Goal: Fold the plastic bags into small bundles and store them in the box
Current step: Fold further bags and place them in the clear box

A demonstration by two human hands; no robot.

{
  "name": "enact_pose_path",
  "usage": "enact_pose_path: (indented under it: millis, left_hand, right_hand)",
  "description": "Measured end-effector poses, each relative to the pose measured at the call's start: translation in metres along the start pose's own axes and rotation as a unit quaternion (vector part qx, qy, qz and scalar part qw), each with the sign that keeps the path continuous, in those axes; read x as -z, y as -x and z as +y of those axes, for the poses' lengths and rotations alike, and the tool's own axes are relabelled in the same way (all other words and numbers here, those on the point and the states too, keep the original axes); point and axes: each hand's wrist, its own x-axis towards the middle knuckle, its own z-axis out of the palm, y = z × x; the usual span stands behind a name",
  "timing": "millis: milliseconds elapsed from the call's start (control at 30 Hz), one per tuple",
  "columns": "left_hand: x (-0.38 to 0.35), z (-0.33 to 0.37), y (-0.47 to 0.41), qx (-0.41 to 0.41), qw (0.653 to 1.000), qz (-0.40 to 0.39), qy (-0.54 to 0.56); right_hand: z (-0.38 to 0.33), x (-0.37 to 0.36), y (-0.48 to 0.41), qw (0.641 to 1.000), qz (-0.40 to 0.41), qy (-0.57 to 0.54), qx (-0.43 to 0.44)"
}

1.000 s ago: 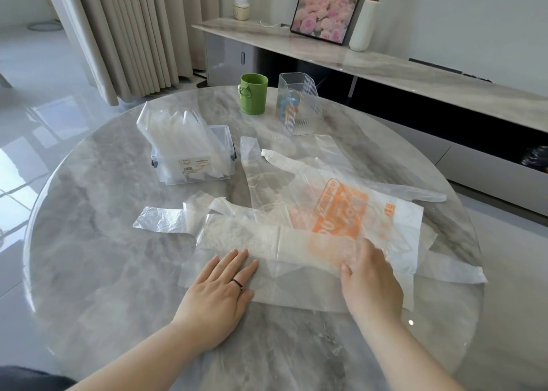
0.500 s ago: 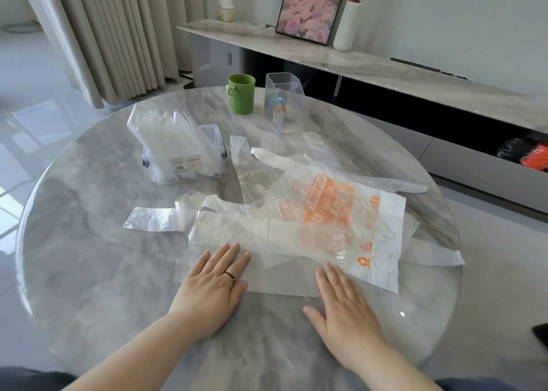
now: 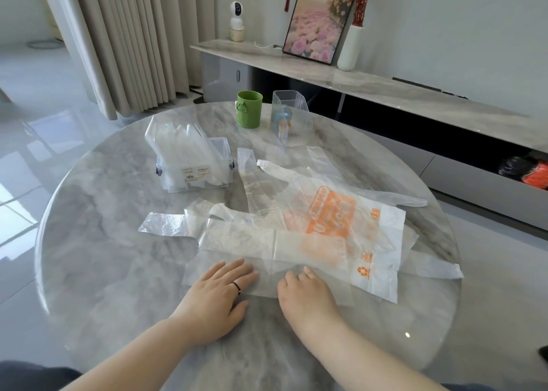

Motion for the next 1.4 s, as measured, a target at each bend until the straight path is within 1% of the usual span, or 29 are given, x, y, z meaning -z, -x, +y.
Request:
enact_pose_path:
  millis: [33, 100, 233, 267, 300, 333, 367, 400, 433, 467, 500, 533, 567, 633, 667, 733, 800, 833, 867, 933, 1033, 1133, 1233, 1333, 1400]
  left_hand:
    - [0.000, 0.001, 0.000, 0.003, 1.000, 0.009, 0.004]
    - [0.001, 0.000, 0.000, 0.007, 0.999, 0.031, 0.013]
    - [0.004, -0.005, -0.002, 0.013, 0.998, 0.052, -0.016]
    - [0.006, -0.008, 0.000, 0.008, 0.999, 0.048, -0.021]
    - [0.008, -0.012, 0.004, 0.005, 0.998, 0.055, -0.026]
    - [0.012, -0.014, 0.007, -0.003, 0.997, 0.079, -0.023]
    - [0.016, -0.016, 0.011, 0.006, 0.996, 0.088, -0.007]
    - [0.018, -0.016, 0.018, 0.031, 0.996, 0.082, 0.010]
    - [0.021, -0.017, 0.023, 0.064, 0.994, 0.084, 0.019]
    - [0.021, -0.022, 0.027, 0.064, 0.993, 0.096, 0.028]
    - [0.019, -0.028, 0.032, 0.079, 0.993, 0.077, 0.045]
    - [0.022, -0.030, 0.038, 0.105, 0.991, 0.028, 0.082]
    - [0.025, -0.031, 0.042, 0.125, 0.986, -0.005, 0.115]
    - [0.028, -0.037, 0.048, 0.167, 0.965, -0.036, 0.197]
    - [0.030, -0.041, 0.047, 0.187, 0.949, -0.032, 0.252]
    - [0.033, -0.044, 0.042, 0.229, 0.916, -0.007, 0.330]
    - [0.032, -0.047, 0.036, 0.263, 0.893, 0.031, 0.363]
    - [0.032, -0.046, 0.033, 0.272, 0.885, 0.051, 0.374]
    - [0.031, -0.046, 0.030, 0.280, 0.879, 0.064, 0.381]
    - [0.025, -0.045, 0.022, 0.296, 0.878, 0.082, 0.368]
    - [0.021, -0.040, 0.016, 0.320, 0.897, 0.098, 0.289]
    - [0.022, -0.034, 0.012, 0.336, 0.915, 0.088, 0.204]
    - [0.023, -0.029, 0.009, 0.335, 0.928, 0.085, 0.142]
    - [0.023, -0.025, 0.007, 0.331, 0.936, 0.089, 0.084]
    - [0.023, -0.024, 0.008, 0.306, 0.944, 0.121, 0.026]
  right_hand:
    - [-0.002, -0.002, -0.003, 1.000, 0.002, -0.005, -0.009]
    - [-0.002, 0.003, -0.008, 1.000, -0.022, -0.001, -0.011]
    - [0.011, 0.009, -0.002, 0.998, -0.042, -0.042, -0.023]
    - [0.015, 0.008, 0.002, 0.997, -0.031, -0.063, -0.029]
    - [0.021, 0.006, 0.006, 0.998, -0.020, -0.063, -0.018]
    - [0.025, 0.005, 0.013, 0.998, -0.011, -0.065, 0.001]
    - [0.028, 0.006, 0.020, 0.996, -0.011, -0.089, 0.021]
    - [0.032, 0.005, 0.027, 0.993, -0.013, -0.111, 0.034]
    - [0.037, 0.005, 0.033, 0.991, -0.019, -0.131, 0.035]
    - [0.042, 0.008, 0.039, 0.987, -0.037, -0.154, 0.030]
    - [0.047, 0.011, 0.043, 0.983, -0.057, -0.174, 0.015]
    - [0.053, 0.016, 0.045, 0.975, -0.090, -0.204, -0.006]
    - [0.058, 0.020, 0.048, 0.963, -0.123, -0.239, -0.035]
    - [0.065, 0.024, 0.053, 0.913, -0.181, -0.350, -0.106]
    - [0.068, 0.024, 0.053, 0.893, -0.186, -0.384, -0.142]
    - [0.072, 0.024, 0.050, 0.862, -0.157, -0.431, -0.216]
    - [0.072, 0.021, 0.047, 0.833, -0.126, -0.459, -0.282]
    - [0.072, 0.018, 0.046, 0.828, -0.118, -0.458, -0.302]
    - [0.071, 0.017, 0.045, 0.830, -0.113, -0.446, -0.316]
    - [0.066, 0.015, 0.045, 0.853, -0.112, -0.394, -0.324]
    - [0.062, 0.010, 0.043, 0.892, -0.120, -0.305, -0.310]
    - [0.061, 0.009, 0.040, 0.908, -0.141, -0.257, -0.299]
    - [0.058, 0.007, 0.038, 0.927, -0.130, -0.209, -0.284]
    - [0.056, 0.008, 0.036, 0.936, -0.132, -0.177, -0.274]
    - [0.056, 0.007, 0.036, 0.941, -0.132, -0.158, -0.268]
